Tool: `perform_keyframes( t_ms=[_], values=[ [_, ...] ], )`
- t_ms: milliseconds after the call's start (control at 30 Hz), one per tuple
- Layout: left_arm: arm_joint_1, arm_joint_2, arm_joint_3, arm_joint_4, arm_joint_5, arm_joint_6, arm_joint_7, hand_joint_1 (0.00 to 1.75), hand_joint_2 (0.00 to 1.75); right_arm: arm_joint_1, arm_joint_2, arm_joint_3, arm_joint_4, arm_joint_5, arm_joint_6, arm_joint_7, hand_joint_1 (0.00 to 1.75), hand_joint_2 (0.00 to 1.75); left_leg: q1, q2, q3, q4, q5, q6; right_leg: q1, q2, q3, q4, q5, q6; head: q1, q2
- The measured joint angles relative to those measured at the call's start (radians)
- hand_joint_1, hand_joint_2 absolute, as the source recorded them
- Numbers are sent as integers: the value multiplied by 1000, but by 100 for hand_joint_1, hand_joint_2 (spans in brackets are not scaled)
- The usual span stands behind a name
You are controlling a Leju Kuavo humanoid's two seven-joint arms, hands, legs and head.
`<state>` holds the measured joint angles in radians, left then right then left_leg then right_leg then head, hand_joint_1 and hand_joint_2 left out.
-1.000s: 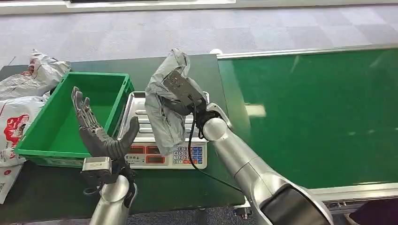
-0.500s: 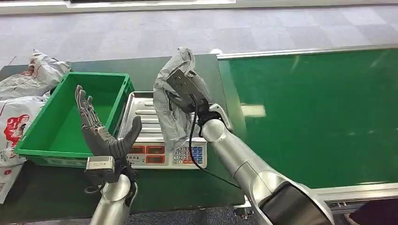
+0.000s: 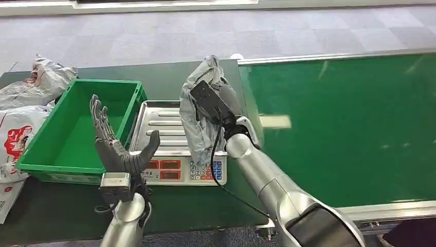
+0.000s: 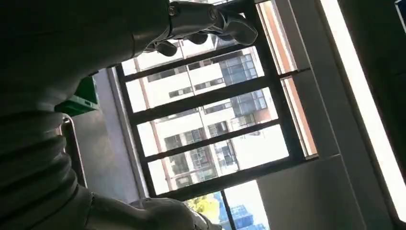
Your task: Moved the parcel from conveyor to table for the left to box.
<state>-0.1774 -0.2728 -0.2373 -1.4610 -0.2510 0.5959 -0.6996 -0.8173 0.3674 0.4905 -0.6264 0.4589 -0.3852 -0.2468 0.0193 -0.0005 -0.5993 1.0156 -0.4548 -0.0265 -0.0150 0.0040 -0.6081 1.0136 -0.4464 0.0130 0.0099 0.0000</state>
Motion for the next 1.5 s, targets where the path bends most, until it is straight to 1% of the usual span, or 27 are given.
perform_keyframes(
  t_ms=[167, 200, 467, 633, 900, 933, 967, 1000, 1033, 1067, 1100, 1133, 1200, 1267, 1333, 1433, 1500],
  values=[
    [-8, 0, -4, 7, -8, -11, 12, 0, 175, 0, 0, -60, 6, 0, 66, -13, 0, 175, 0, 0, 0, 0, 0, 0, 0, 0, 0, 0, 0, 0, 0, 0],
    [-10, 0, -4, 7, -10, -13, 15, 0, 175, 0, 0, -68, 8, -1, 75, -11, 0, 0, 0, 0, 0, 0, 0, 0, 0, 0, 0, 0, 0, 0, 0, 0],
    [-18, 0, -4, 10, -19, -16, 19, 0, 175, -1, -1, -94, 19, -30, 138, -6, 0, 0, 0, 0, 0, 0, 0, 0, 0, 0, 0, 0, 0, 0, 0, 0],
    [-19, 0, -4, 10, -19, -17, 22, 0, 175, -1, -1, -100, 19, -34, 140, -6, 0, 0, 0, 0, 0, 0, 0, 0, 0, 0, 0, 0, 0, 0, 0, 0],
    [-19, -1, -4, 10, -27, -18, 27, 0, 175, -2, 0, -100, 19, -109, 137, -39, 0, 0, 0, 0, 0, 0, 0, 0, 0, 0, 0, 0, 0, 0, 0, 0],
    [-19, -1, -4, 10, -29, -18, 27, 0, 175, -2, 0, -100, 19, -110, 127, -47, 0, 0, 0, 0, 0, 0, 0, 0, 0, 0, 0, 0, 0, 0, 0, 0],
    [-19, -1, -4, 9, -37, -18, 35, 0, 175, -2, -1, -100, 19, -100, 91, -69, 0, 0, 0, 0, 0, 0, 0, 0, 0, 0, 0, 0, 0, 0, 0, 0],
    [-19, -1, -4, 9, -48, -18, 48, 0, 175, 0, 0, -101, 14, -81, 28, -101, 0, 0, 0, 0, 0, 0, 0, 0, 0, 0, 0, 0, 0, 0, 0, 0],
    [-19, -1, -4, 10, -70, -19, 73, 0, 175, 11, 0, -105, -9, -51, -73, -147, 0, 175, 0, -1, 0, 0, 0, 0, 0, 0, 0, 0, 0, 0, 0, 0],
    [-19, 0, -4, 10, -95, -21, 102, 0, 175, 31, -1, -114, -51, -19, -161, -187, 0, 175, 0, -1, 0, 0, 0, 0, 0, -1, 0, 0, 0, 0, 0, 0],
    [-21, 1, -3, 14, -129, -24, 133, 0, 175, 61, -1, -123, -119, 21, -223, -211, 0, 175, 0, -1, 0, 0, 0, 0, 0, -1, 0, 0, 0, 0, 0, 0],
    [-27, 4, -3, 24, -168, -30, 163, 0, 175, 103, -2, -134, -208, 65, -253, -213, 0, 175, 0, -1, 0, 0, 0, 0, 0, -1, 0, 0, 0, 0, 0, 0],
    [-47, 12, -2, 64, -257, -53, 239, 0, 175, 178, -2, -152, -401, 146, -269, -209, 0, 175, 0, -1, -1, 0, 0, 0, 0, -1, -1, 0, 0, 0, 0, 0],
    [-80, 23, 2, 124, -368, -88, 329, 0, 175, 260, -3, -168, -589, 159, -297, -233, 0, 175, 0, -5, -2, 0, 0, 0, 0, -5, 0, 0, -1, 0, 0, 0],
    [-106, 35, 14, 182, -418, -105, 361, 0, 175, 328, -3, -179, -747, 159, -302, -242, 0, 175, 0, -4, -2, 0, 0, 0, 0, -5, 0, 0, -2, 1, 0, 0],
    [-127, 41, 17, 222, -428, -108, 365, 0, 175, 377, -6, -190, -866, 159, -305, -245, 0, 175, 0, -2, -2, 0, 0, 0, 0, -3, 0, 0, -1, 1, 0, 0],
    [-140, 43, 19, 246, -467, -134, 398, 0, 175, 400, -6, -193, -916, 151, -309, -283, 0, 175, 0, -3, -1, 0, 0, 0, 0, -3, 0, 0, -1, 1, 0, 0]
  ],
)
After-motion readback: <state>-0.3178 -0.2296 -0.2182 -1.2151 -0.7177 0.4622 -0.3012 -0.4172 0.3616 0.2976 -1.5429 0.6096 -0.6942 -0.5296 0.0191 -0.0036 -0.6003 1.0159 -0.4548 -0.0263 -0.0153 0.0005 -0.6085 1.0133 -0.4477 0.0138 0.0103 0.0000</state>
